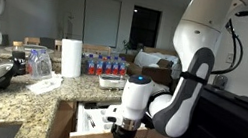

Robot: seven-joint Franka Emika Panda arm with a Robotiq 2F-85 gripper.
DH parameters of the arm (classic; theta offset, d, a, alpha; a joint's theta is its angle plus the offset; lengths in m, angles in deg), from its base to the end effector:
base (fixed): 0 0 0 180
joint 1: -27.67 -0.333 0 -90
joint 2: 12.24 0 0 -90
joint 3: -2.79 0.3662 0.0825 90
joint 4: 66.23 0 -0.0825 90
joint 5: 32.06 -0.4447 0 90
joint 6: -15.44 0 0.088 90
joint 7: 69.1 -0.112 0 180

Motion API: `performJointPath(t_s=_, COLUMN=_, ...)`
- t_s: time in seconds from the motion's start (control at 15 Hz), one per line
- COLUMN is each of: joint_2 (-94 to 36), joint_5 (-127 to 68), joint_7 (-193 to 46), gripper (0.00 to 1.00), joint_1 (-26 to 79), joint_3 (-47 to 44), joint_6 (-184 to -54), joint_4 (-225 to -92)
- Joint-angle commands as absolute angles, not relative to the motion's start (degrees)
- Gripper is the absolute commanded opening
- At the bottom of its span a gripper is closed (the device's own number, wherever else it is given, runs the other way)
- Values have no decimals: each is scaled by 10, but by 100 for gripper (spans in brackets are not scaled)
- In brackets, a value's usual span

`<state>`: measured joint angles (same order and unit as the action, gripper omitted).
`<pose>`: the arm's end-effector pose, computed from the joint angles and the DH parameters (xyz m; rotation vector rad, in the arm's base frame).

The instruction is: Open the drawer

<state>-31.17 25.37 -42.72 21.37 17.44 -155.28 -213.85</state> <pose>0.3944 0.2242 0.1365 1.8802 2.3500 0.1577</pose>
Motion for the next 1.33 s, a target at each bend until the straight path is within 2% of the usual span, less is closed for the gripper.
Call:
performJointPath(t_s=0.0, joint_2=-331, joint_5=297, joint_7=-481, gripper=100, joint_1=184, joint_3=164, joint_6=-1592, joint_4=-2160)
performJointPath(t_s=0.67, joint_2=-325, joint_5=446, joint_7=-662, gripper=100, joint_1=140, joint_3=137, joint_6=-1597, joint_4=-2165)
performJointPath(t_s=1.27, joint_2=-337, joint_5=638, joint_7=-889, gripper=100, joint_1=132, joint_3=148, joint_6=-1585, joint_4=-2147)
